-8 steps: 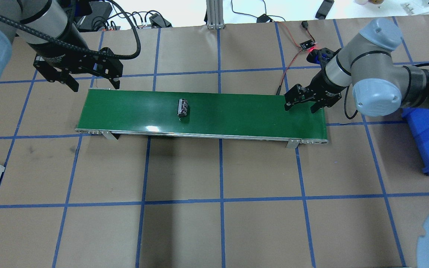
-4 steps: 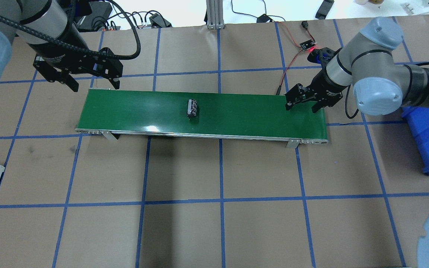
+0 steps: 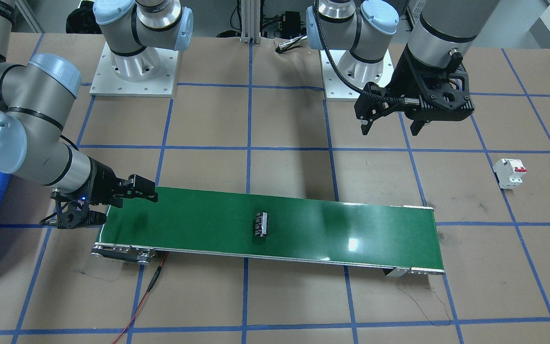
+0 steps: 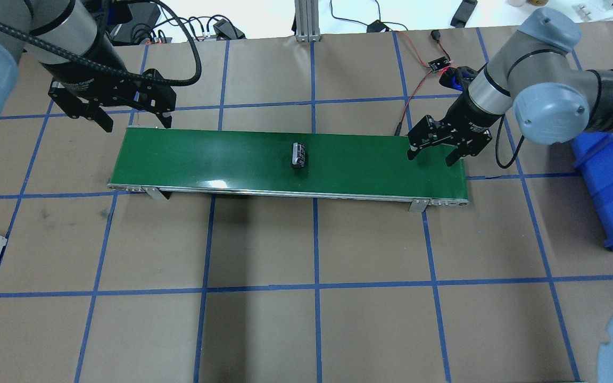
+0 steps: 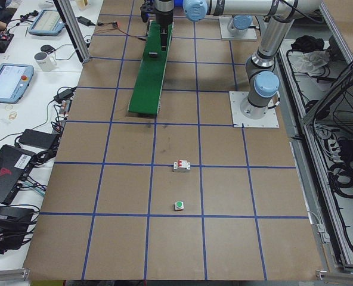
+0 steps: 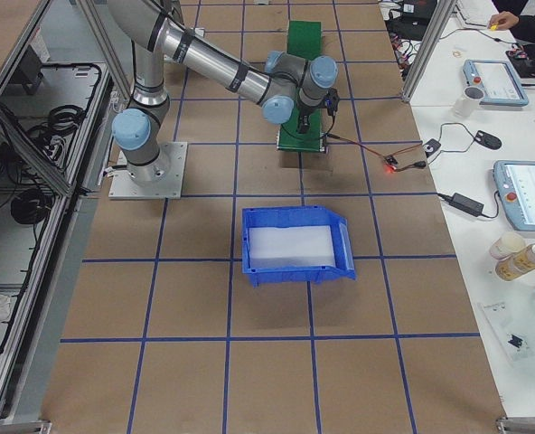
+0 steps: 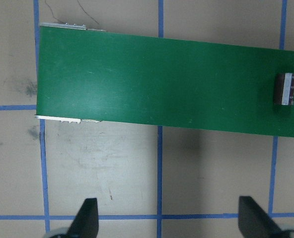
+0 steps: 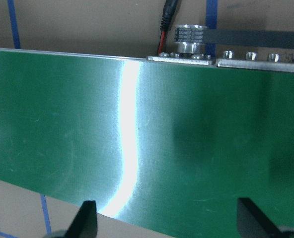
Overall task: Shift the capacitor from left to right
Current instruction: 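Lower the right gripper over the belt's far end while the capacitor rides toward it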
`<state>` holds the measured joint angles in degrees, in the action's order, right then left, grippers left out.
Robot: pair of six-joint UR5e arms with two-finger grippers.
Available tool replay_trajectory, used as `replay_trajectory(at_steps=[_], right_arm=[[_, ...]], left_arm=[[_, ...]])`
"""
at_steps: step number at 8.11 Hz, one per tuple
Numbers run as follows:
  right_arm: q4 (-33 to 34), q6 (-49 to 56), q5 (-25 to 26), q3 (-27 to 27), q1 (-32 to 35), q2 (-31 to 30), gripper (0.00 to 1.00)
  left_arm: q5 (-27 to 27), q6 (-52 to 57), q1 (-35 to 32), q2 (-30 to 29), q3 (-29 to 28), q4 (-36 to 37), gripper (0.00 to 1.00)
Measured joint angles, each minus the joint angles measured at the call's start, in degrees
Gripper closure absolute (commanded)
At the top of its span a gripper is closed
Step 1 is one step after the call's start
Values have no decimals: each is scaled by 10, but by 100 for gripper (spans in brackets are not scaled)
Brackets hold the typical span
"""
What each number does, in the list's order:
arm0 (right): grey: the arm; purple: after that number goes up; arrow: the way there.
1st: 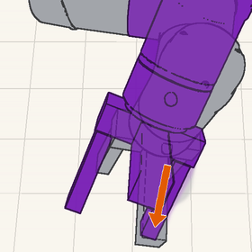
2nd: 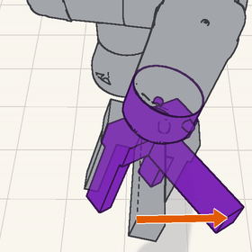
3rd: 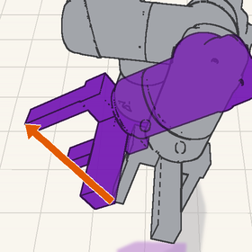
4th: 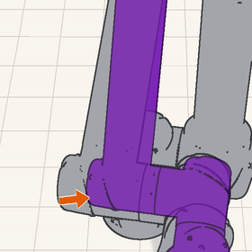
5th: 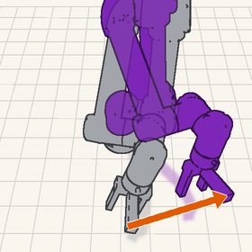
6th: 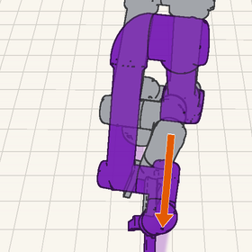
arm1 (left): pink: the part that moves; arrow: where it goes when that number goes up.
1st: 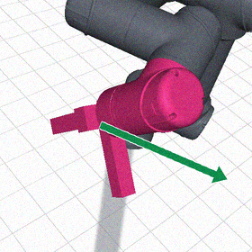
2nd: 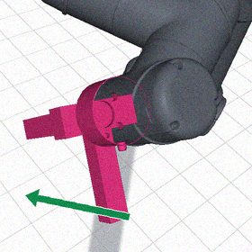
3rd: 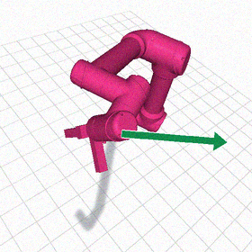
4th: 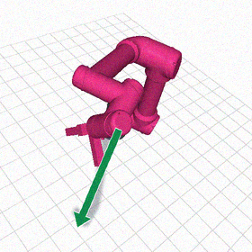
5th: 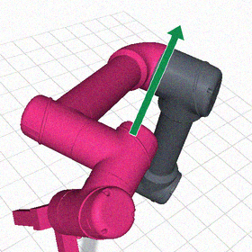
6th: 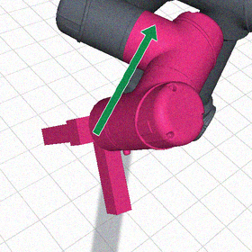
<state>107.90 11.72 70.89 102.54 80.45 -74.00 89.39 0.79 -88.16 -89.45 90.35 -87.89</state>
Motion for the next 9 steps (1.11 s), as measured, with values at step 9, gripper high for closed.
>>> replay_trajectory(at_steps=[9], right_arm=[[34, 15, -20, 6, 0, 17, 0]], left_arm=[[-1, 1, 0, 0, 3, 0, 0]])
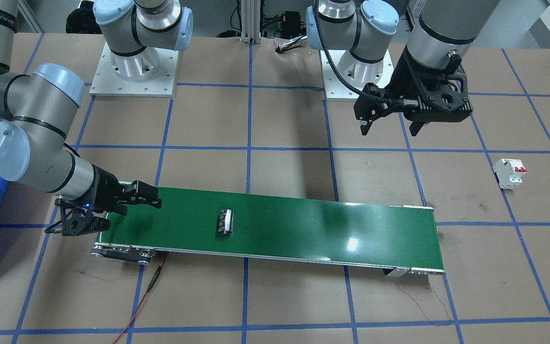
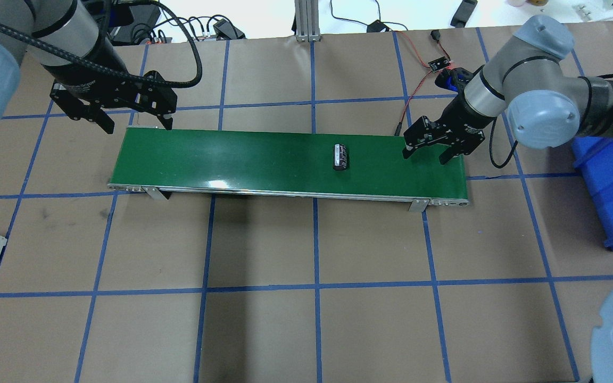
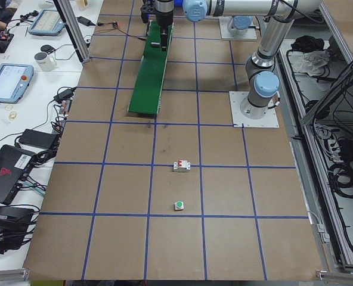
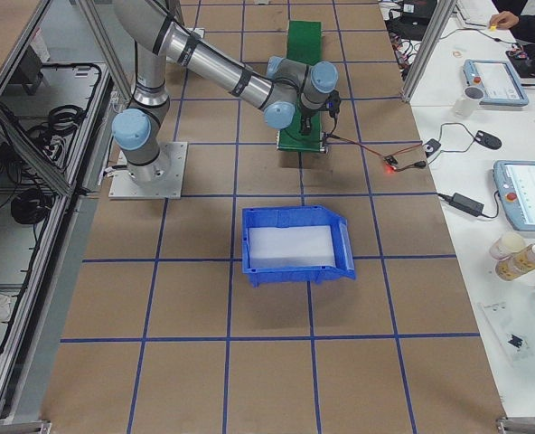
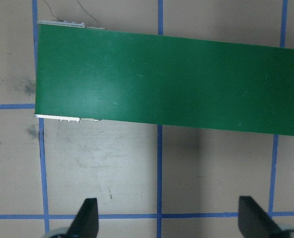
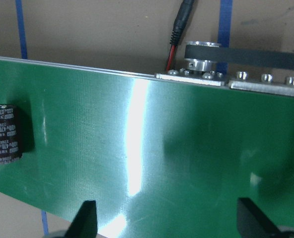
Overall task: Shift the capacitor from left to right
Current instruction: 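Lower the right gripper over the belt's far end while the capacitor rides toward it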
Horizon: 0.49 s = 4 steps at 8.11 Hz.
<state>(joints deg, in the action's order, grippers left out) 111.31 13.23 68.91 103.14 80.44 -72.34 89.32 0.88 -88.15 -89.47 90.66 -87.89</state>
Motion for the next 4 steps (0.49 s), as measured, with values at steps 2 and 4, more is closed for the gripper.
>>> replay_trajectory(at_steps=[2, 4], right_arm=[[-1, 0, 2, 0, 0, 0, 0], [0, 0, 4, -1, 0, 0, 0]], left_arm=[[0, 0, 0, 0, 0, 0, 0], [0, 0, 0, 0, 0, 0, 0]])
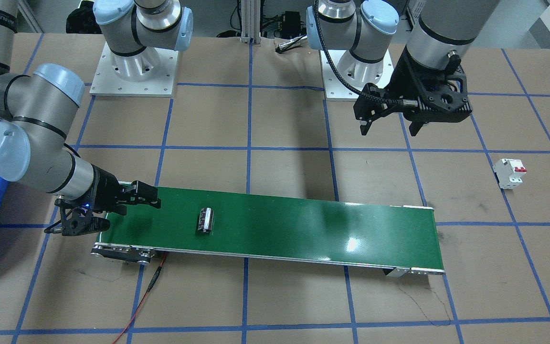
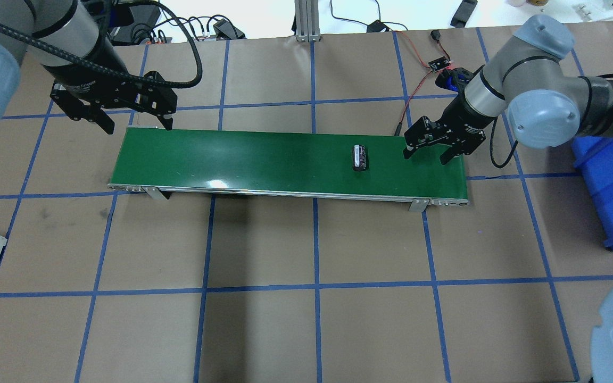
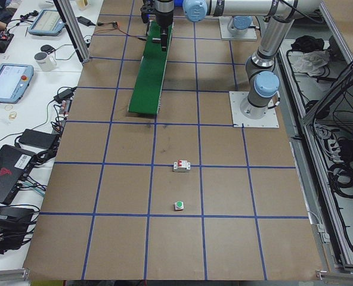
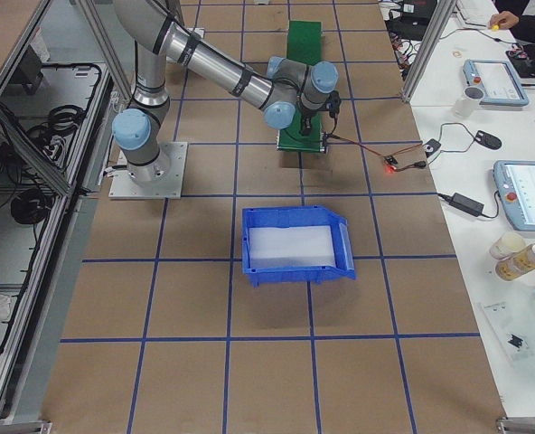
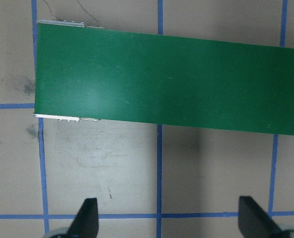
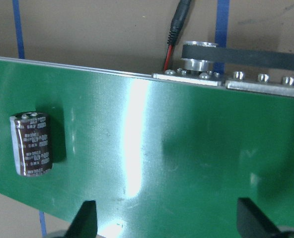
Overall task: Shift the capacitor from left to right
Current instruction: 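Lower the right gripper over the belt's far end while the capacitor rides toward it, then close the right gripper on the capacitor at the belt end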
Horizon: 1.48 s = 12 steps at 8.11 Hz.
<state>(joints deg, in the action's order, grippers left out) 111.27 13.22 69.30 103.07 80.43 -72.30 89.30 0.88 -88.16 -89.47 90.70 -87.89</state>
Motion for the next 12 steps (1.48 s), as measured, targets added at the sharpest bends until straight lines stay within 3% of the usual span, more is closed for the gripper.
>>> replay_trajectory(at_steps=[7, 10, 11, 12], right_arm=[[1, -2, -8, 1, 0, 10, 1], [5, -7, -11, 1, 1, 15, 12], [7, -7, -11, 1, 1, 15, 28], [8, -6, -9, 1, 1, 16, 51]], left_arm=[[0, 0, 0, 0, 0, 0, 0], [0, 0, 0, 0, 1, 0, 0], [0, 0, 0, 0, 1, 0, 0], [0, 0, 0, 0, 1, 0, 0]])
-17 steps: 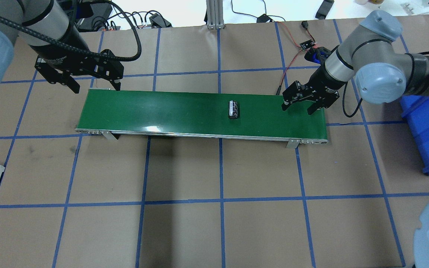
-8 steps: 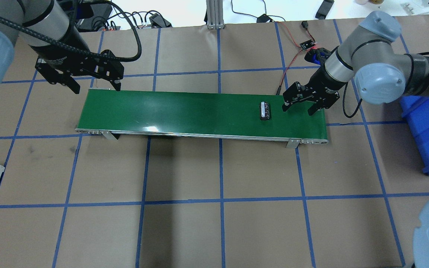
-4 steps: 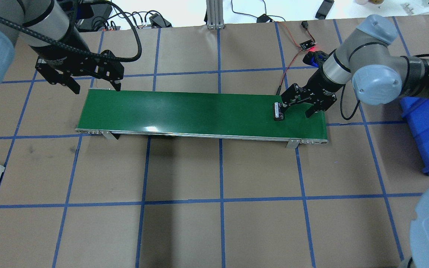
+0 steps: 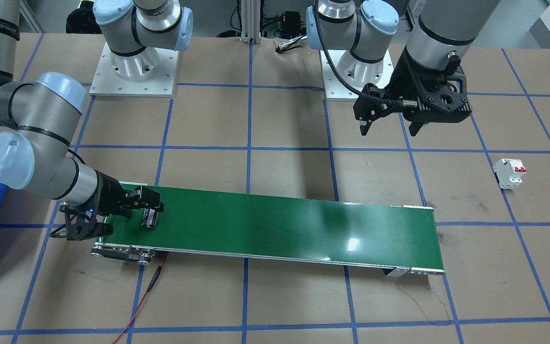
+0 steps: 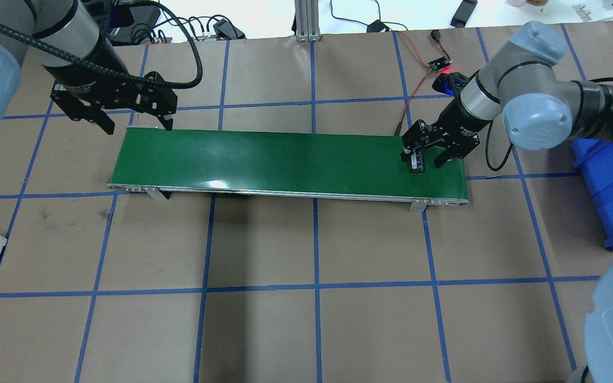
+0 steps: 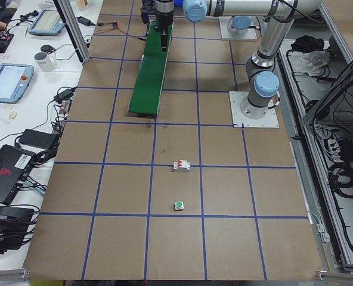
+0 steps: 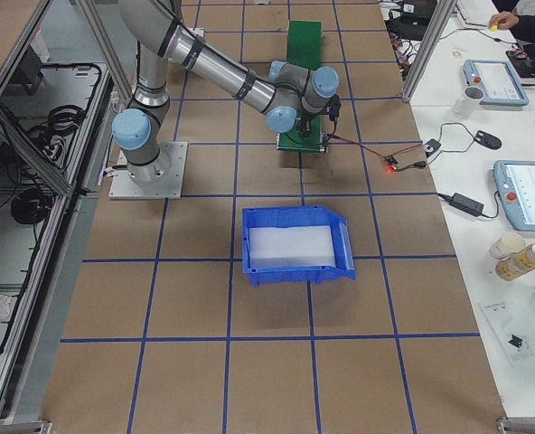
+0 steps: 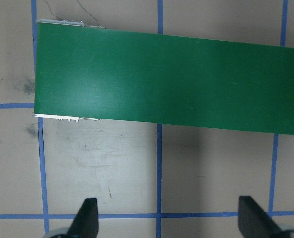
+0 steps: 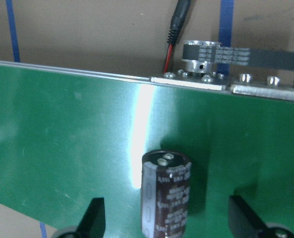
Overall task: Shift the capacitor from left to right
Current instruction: 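Close the right gripper on the capacitor at the belt end, then lift the capacitor with the right gripper and carry it toward the blue bin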
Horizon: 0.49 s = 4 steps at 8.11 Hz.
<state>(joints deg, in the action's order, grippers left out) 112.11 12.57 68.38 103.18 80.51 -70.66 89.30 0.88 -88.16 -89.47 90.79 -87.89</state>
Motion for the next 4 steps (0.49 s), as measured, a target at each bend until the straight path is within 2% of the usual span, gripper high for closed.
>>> replay_trajectory(at_steps=[1, 2, 4], right_arm=[[1, 2, 4, 0, 0, 0, 77], [1, 4, 9, 0, 0, 1, 98], [0, 6, 33, -3, 0, 1, 100]], left_arm=[[0, 0, 0, 0, 0, 0, 0], [0, 0, 0, 0, 0, 0, 0], [0, 0, 0, 0, 0, 0, 0]])
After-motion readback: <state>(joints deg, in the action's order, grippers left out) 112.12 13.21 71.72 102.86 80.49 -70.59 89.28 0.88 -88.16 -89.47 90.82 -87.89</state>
